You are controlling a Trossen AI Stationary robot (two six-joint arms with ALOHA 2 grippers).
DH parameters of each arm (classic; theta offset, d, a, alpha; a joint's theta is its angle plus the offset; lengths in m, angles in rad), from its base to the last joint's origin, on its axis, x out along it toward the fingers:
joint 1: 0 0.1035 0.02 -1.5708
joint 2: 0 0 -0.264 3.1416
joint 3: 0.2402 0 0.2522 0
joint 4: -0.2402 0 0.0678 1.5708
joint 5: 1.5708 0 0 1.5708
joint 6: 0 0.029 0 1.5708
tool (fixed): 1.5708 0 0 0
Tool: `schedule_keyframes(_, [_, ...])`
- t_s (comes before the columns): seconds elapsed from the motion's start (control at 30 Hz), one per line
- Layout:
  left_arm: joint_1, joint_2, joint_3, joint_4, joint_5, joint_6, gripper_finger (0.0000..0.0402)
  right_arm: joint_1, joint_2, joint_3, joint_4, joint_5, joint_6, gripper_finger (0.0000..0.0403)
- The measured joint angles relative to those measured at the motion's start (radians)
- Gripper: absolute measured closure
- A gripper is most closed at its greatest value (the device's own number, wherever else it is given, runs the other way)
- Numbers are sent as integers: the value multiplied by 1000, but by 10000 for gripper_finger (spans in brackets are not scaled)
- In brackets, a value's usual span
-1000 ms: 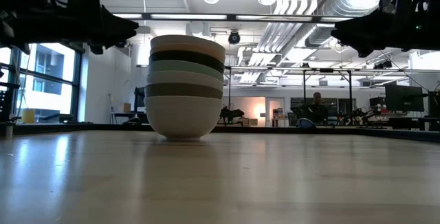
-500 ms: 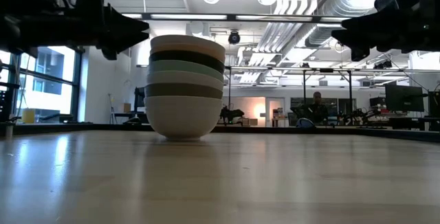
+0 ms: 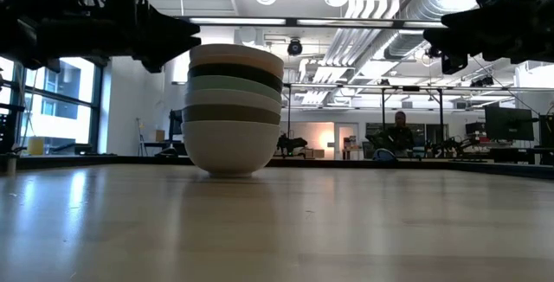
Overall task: Nest bowls inside each other
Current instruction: Return to Home Position
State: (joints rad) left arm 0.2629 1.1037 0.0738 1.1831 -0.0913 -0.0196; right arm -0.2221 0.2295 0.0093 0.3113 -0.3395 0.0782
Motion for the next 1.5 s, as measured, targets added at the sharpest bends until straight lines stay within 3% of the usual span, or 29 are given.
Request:
schedule_keyframes(0.27, [-2, -123, -64, -15, -7, 28, 195, 39, 0, 0, 0, 45, 19, 231])
schedule_keyframes(0.5, [-2, -239, -62, -244, 4, -5, 195, 49, 0, 0, 0, 64, 26, 231])
schedule_keyframes(1.13, [-2, -515, -62, -600, 165, -56, 195, 48, 0, -1, 0, 68, 70, 231])
schedule_keyframes(1.5, [-1, -697, -20, -932, 161, -108, 195, 48, 0, -1, -2, 41, 142, 231])
